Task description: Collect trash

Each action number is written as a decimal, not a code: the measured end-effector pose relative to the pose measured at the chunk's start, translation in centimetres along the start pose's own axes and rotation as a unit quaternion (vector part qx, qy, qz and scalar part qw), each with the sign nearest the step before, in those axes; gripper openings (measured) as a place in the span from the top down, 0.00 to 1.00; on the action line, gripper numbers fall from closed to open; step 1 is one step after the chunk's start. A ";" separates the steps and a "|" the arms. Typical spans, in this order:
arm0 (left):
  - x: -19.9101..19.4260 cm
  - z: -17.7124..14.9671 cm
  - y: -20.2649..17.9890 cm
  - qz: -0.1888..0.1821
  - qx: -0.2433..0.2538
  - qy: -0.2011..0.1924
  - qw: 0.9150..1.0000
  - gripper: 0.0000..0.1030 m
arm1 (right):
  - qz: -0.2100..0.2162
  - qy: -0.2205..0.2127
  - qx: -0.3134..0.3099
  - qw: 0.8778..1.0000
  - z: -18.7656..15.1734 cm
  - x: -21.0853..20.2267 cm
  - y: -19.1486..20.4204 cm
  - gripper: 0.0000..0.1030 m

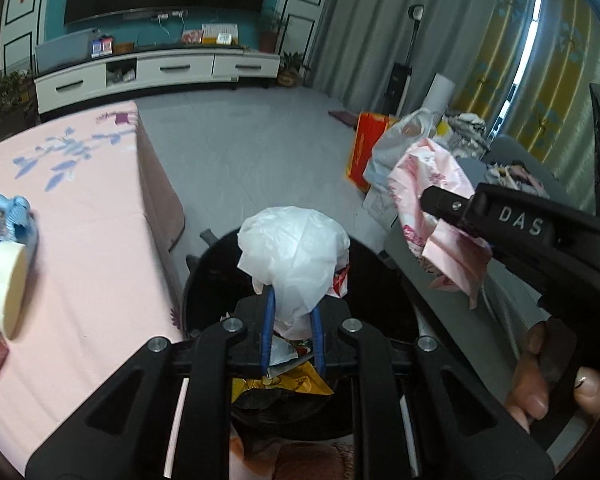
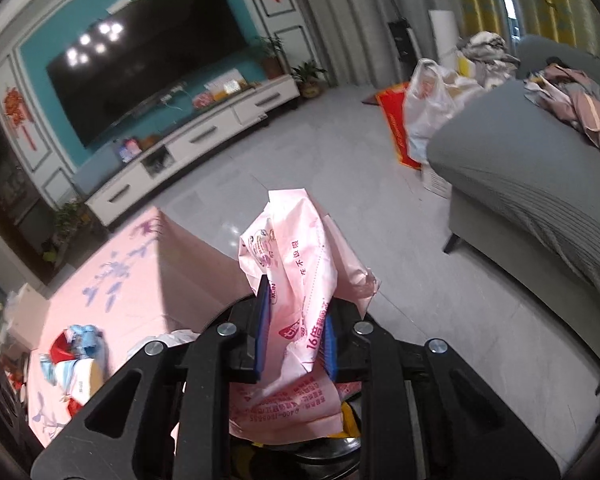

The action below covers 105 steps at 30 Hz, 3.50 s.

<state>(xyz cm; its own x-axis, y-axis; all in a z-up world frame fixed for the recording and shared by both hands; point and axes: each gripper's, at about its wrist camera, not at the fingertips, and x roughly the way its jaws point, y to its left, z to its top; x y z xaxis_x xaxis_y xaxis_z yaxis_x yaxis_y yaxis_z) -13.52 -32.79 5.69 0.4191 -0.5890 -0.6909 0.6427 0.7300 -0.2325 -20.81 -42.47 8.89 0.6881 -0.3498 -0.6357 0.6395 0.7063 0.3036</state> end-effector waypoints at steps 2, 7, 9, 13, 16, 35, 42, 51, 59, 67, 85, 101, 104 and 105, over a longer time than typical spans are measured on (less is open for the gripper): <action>1.2 -0.2 0.2 -0.001 -0.003 0.015 1.000 0.84 | -0.011 0.010 0.003 1.000 -0.2 0.8 -0.2 0.77; 3.7 -0.6 0.6 -0.010 -0.008 0.047 0.999 0.83 | -0.026 0.055 -0.005 0.998 -0.8 3.6 -0.4 0.77; 4.6 -0.9 0.4 -0.013 -0.008 0.058 0.998 0.83 | -0.034 0.066 -0.005 0.997 -0.9 4.3 -0.6 0.77; 5.4 -1.3 0.3 -0.012 -0.012 0.072 0.997 0.71 | -0.050 0.081 -0.005 0.995 -1.2 5.1 -0.9 0.63; 5.0 -1.3 0.5 -0.009 -0.011 0.066 0.998 0.51 | -0.047 0.069 -0.003 0.996 -1.1 4.5 -0.9 0.36; -6.7 1.0 8.4 0.060 -0.079 -0.053 0.994 0.03 | 0.038 -0.098 -0.029 0.994 -0.2 -2.5 5.1 0.03; -12.9 0.8 15.9 0.140 -0.124 -0.102 0.977 0.03 | 0.099 -0.126 -0.090 0.983 -1.8 -3.5 11.3 0.03; -16.5 -2.5 26.5 0.239 -0.205 -0.127 0.941 0.03 | 0.101 -0.146 -0.209 0.962 -6.8 -1.4 19.8 0.03; -17.3 -4.3 31.4 0.266 -0.249 -0.113 0.924 0.03 | 0.085 -0.131 -0.259 0.953 -11.3 1.9 23.2 0.03; -17.1 -4.4 32.7 0.259 -0.259 -0.102 0.925 0.03 | 0.065 -0.141 -0.301 0.941 -13.5 2.5 24.8 0.03; -17.1 -4.6 33.4 0.256 -0.271 -0.094 0.923 0.03 | 0.037 -0.151 -0.337 0.929 -15.0 3.1 26.1 0.03; -16.6 -4.6 33.5 0.260 -0.265 -0.078 0.925 0.03 | 0.032 -0.133 -0.332 0.933 -14.6 4.0 26.4 0.03; -17.1 -4.8 34.2 0.266 -0.275 -0.082 0.920 0.03 | 0.031 -0.133 -0.331 0.934 -14.7 4.2 26.3 0.03; -17.3 -4.9 34.6 0.265 -0.283 -0.084 0.918 0.03 | 0.031 -0.132 -0.331 0.934 -14.7 4.2 26.3 0.03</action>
<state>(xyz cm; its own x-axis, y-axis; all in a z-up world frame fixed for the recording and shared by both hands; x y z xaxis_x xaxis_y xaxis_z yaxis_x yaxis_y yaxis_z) -1.70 4.34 6.22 0.6999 -0.1105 -0.7057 -0.0952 0.9647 -0.2455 -6.13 -16.29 3.80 0.8331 -0.3741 -0.4074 0.3040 0.9251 -0.2277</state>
